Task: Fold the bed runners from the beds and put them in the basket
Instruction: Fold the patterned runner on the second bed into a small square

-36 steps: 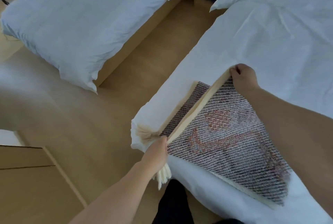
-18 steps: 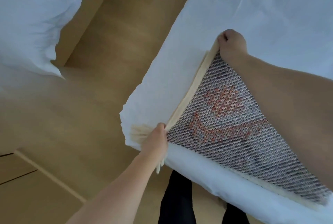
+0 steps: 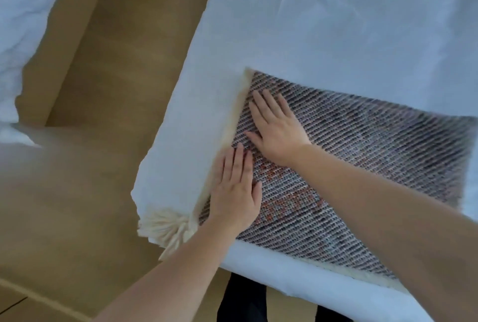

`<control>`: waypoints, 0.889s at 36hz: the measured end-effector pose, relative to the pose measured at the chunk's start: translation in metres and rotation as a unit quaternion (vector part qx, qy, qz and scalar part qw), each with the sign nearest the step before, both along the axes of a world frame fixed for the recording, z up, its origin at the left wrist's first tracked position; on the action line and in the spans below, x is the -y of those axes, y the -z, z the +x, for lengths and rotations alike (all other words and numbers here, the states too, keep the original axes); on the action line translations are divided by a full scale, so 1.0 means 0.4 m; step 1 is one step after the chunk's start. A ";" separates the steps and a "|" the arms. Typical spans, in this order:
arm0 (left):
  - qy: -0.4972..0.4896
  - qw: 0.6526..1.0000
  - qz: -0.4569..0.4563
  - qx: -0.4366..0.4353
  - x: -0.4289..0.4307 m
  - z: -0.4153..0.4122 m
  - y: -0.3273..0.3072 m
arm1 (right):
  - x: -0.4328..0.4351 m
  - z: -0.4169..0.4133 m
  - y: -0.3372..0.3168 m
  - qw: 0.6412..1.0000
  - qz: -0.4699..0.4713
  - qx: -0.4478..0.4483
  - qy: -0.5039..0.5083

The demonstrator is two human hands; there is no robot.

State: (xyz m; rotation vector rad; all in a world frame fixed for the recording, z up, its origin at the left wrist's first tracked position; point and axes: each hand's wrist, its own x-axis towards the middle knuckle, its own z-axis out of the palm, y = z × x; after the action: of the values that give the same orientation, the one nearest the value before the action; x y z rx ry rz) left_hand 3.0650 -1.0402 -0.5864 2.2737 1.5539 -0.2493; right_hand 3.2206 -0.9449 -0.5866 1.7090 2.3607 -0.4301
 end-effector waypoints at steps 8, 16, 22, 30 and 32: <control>0.012 0.999 -0.001 -0.040 -0.026 0.156 0.061 | 0.061 0.329 0.050 0.992 -0.008 0.041 0.120; 0.022 0.999 0.016 -0.036 -0.035 0.335 0.067 | 0.190 0.642 0.061 0.972 -0.003 0.074 0.223; 0.063 0.998 0.010 -0.026 0.003 0.480 0.060 | 0.262 0.816 0.071 0.943 -0.002 0.082 0.324; 0.047 0.999 0.018 -0.020 0.074 0.579 0.071 | 0.342 0.691 0.034 0.942 0.013 0.021 0.335; 0.052 0.998 0.022 -0.021 0.079 0.579 0.068 | 0.391 0.642 0.033 0.944 0.001 0.015 0.329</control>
State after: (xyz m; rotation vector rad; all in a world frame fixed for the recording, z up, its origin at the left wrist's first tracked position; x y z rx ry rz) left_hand 3.2965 -1.0718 -0.6136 2.4000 1.4774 -0.2950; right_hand 3.4774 -1.1014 -0.5996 2.4577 1.7063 -0.4852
